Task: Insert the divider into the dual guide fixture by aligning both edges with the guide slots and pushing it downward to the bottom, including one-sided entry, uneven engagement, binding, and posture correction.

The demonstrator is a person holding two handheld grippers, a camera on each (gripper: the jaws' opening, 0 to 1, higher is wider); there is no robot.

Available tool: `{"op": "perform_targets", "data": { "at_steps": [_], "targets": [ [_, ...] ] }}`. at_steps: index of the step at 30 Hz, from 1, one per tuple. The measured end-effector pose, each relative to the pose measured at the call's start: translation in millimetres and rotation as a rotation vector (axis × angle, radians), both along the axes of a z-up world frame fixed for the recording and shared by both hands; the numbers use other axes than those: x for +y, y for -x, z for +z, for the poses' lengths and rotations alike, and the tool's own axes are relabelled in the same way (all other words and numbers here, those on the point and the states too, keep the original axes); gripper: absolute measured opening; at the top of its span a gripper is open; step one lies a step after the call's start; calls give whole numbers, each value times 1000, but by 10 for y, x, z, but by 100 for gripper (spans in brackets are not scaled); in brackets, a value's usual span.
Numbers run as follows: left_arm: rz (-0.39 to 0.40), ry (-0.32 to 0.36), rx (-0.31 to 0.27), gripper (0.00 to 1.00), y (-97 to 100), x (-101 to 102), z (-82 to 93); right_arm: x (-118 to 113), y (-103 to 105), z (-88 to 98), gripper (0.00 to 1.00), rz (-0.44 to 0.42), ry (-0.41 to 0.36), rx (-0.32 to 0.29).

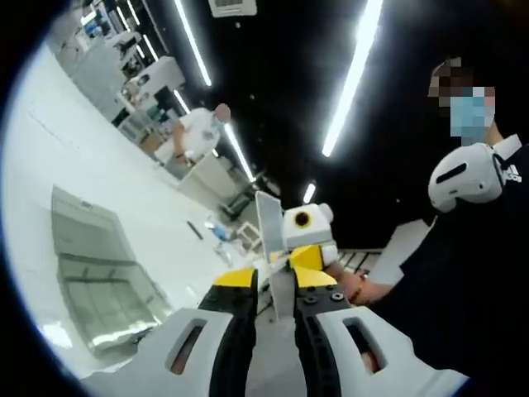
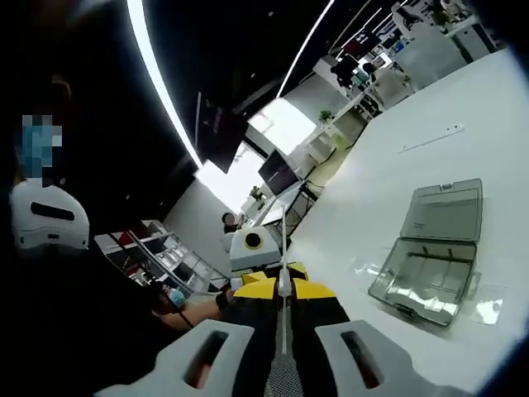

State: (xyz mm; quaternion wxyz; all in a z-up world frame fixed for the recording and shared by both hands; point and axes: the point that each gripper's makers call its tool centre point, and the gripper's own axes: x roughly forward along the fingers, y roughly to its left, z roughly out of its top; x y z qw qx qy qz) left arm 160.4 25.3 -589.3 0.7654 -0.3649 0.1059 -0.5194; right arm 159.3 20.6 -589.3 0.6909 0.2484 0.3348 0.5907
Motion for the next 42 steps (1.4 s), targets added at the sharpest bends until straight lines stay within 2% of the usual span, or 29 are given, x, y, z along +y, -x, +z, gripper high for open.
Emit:
{"op": "perform_targets", "data": {
  "at_steps": [5, 9, 15, 19, 21, 26, 32, 38, 42],
  "targets": [
    [28, -11, -5, 18, -27, 32, -26, 1, -40, -21, 0, -21, 22, 5],
    [57, -35, 0, 25, -58, 95, -87, 2, -96, -58, 0, -44, 46, 1],
    [86, -57, -4, 27, -89, 194, -126, 25, -165, -120, 0, -74, 85, 5],
    [97, -49, -13, 31, -131, 254, -132, 3, -292, -262, 0, -141, 172, -12],
    [108, -57, -18, 33, -160, 271, -129, 9, -318, -292, 0, -150, 190, -15],
    [93, -88, -49, 36, -190, 253, -105, 10, -406, -348, 0, -170, 238, -25],
    [109, -153, -73, 40, -233, 257, -182, -20, -472, -395, 0, -177, 289, -25],
    [96, -169, -61, 43, -208, 248, -240, -31, -501, -433, 0, -189, 313, -24],
    [116, -185, -62, 44, -212, 266, -250, -65, -517, -483, 0, -210, 339, -5]
  ]
}}
